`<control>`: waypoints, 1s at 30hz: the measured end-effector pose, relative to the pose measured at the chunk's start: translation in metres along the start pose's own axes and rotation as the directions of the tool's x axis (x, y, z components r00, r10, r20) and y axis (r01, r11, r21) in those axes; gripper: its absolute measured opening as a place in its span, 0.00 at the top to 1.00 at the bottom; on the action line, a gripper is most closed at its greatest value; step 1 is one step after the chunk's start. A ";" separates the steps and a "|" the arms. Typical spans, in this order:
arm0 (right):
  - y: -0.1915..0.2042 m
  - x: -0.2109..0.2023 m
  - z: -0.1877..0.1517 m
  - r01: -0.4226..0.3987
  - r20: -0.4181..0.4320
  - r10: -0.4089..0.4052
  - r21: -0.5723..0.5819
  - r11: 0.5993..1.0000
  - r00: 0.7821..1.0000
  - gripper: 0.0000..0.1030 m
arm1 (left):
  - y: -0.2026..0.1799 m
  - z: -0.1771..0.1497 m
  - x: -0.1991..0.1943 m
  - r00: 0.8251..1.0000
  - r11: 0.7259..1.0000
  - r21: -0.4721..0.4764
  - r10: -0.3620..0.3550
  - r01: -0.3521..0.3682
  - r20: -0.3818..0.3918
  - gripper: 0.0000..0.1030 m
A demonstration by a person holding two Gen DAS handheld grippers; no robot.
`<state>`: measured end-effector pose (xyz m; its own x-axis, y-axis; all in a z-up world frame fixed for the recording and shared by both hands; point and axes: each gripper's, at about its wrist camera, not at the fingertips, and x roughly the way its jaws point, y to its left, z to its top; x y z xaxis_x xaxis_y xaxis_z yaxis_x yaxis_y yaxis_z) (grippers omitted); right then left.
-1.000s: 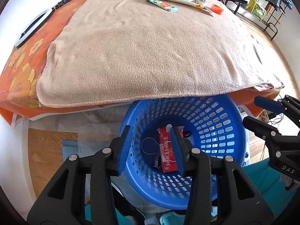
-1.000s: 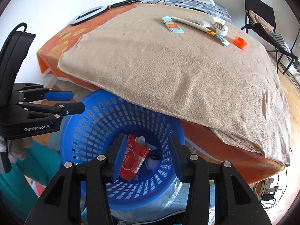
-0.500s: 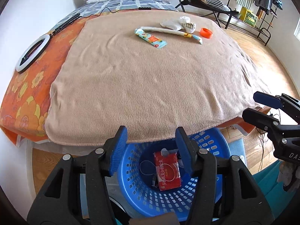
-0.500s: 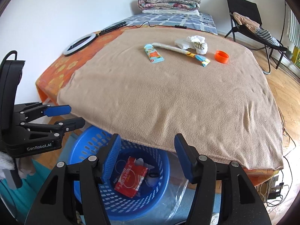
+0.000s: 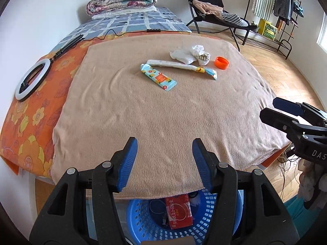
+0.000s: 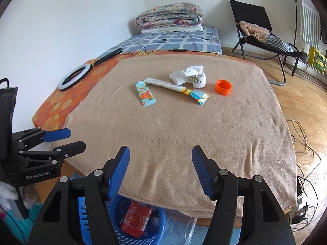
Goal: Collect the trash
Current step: 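Move both tools back over the towel toward the remaining items, then grasp the blue fruit-print tube with the left tool while the right tool grasps the white tissue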
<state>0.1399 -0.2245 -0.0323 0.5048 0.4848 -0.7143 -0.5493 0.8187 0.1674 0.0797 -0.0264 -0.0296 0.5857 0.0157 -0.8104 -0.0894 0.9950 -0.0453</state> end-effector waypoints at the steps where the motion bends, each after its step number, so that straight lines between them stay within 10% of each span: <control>1: -0.002 0.001 0.004 0.002 0.006 -0.002 0.005 1.000 1.000 0.36 | 0.000 0.004 0.001 1.000 1.000 -0.003 -0.005 0.005 0.003 0.44; 30: -0.062 0.092 0.125 0.003 0.030 -0.008 0.166 0.986 1.000 0.26 | 0.045 0.095 0.113 0.989 0.957 -0.280 -0.109 0.077 -0.100 0.44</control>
<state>0.3038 -0.1925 -0.0236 0.5290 0.4869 -0.6951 -0.4294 0.8600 0.2757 0.2182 0.0293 -0.0675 0.5084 -0.1027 -0.8550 -0.2660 0.9256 -0.2694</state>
